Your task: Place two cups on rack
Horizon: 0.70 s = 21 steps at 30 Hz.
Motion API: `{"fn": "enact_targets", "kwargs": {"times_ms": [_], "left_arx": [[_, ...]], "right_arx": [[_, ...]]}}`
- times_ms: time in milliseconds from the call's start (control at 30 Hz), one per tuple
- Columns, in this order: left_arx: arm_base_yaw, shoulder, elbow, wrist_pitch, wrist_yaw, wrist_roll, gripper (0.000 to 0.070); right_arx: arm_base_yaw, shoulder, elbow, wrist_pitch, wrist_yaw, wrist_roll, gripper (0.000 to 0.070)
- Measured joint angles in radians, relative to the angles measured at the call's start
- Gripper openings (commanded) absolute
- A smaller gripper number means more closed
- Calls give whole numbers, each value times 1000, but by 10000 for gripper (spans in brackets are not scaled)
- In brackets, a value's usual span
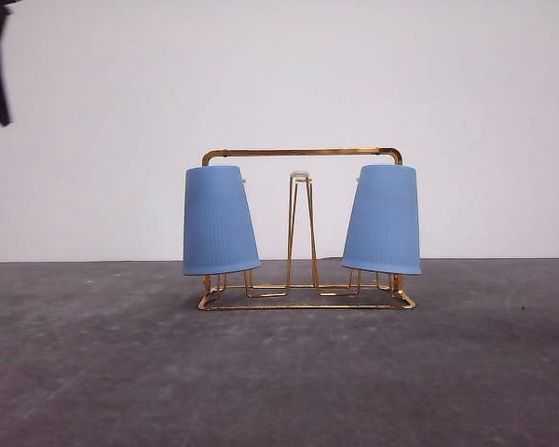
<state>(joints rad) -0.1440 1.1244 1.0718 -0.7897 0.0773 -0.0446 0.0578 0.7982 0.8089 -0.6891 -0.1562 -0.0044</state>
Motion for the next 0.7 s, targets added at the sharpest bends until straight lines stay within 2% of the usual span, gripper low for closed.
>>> {"fn": "enact_targets", "kwargs": {"times_ms": [267,700], "left_arx": [[0,0,0,-3,0,-1,16],[5,-8,-1,-4,-10,4,17]], "right_arx": [[0,0,0,-18,0,12,12],[0,0,0,81,0,13,12]]}}
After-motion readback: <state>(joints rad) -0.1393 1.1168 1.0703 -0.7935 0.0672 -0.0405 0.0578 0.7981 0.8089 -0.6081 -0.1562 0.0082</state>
